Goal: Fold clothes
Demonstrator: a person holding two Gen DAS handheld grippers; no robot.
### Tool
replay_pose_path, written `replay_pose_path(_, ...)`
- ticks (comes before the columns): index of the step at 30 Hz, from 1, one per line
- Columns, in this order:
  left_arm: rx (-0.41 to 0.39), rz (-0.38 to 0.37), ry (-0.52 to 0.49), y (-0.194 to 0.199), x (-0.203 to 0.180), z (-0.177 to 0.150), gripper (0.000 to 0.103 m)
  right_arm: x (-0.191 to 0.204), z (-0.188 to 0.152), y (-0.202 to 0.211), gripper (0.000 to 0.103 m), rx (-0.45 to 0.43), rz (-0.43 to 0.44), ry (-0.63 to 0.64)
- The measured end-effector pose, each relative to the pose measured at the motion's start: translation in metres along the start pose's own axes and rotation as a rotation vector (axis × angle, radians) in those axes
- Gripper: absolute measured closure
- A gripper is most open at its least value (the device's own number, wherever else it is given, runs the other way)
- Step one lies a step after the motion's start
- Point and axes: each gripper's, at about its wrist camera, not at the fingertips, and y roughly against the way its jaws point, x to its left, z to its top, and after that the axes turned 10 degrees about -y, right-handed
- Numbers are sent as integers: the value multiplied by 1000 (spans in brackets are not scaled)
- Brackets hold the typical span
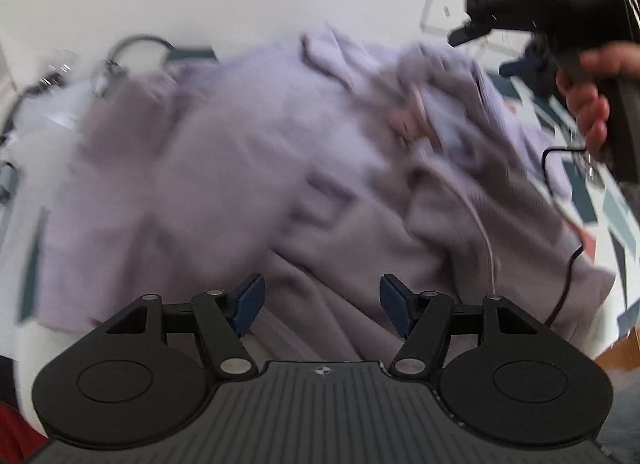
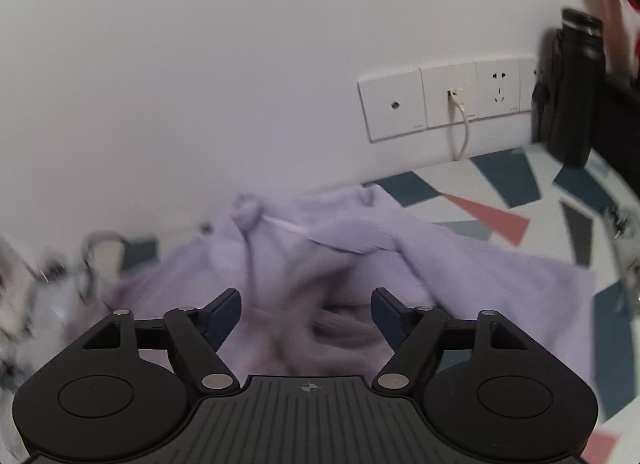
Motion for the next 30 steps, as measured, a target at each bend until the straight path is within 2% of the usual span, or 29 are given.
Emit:
replay_pose_path(3,78,5,-24,-26,-20,-9,40,-13,-15,-25,31,67,-28,35)
replay_pose_path(5,118,-15,-34,-33,-29,-13,52,-22,-25,-42,24,112,-47,58)
replay_pose_path(7,149,-25,-60,-37,-38,-16,72,-30,-35,-59,26,156,-66,82)
replay_pose_path(8,159,-26,-79,-38,-42,-16,76,-35,-40,-68,33,179,-76,93)
replay_pose_path(9,161,-26,-100,-38,-45,-14,85,-39,-45,-76,56,200,-85,104)
replay_pose_path(10,163,-27,-115,-37,-48,-13,87,-43,-44,-76,71,187,-79,98)
replay_pose_path(12,168,-39,-109,-37,-49,-8,88,-66,-34,-64,80,143,-108,30)
replay_pose_path(16,154,-59,-121,-42,-61,-3,88,-111,-13,-40,85,54,-164,-107)
replay_pose_path(20,130,-85,-143,-49,-76,-1,88,-156,8,-16,85,-34,-221,-243)
replay_pose_path(22,118,-98,-154,-52,-84,1,86,-173,10,-22,84,-26,-283,-270)
replay_pose_path(23,111,-102,-155,-53,-87,1,85,-181,11,-25,84,-21,-315,-284)
replay_pose_path(25,91,-98,-143,-49,-86,-2,74,-192,10,-29,74,-2,-356,-312)
replay_pose_path(30,35,-63,-135,-31,-78,-16,63,-173,8,3,58,-81,-301,-316)
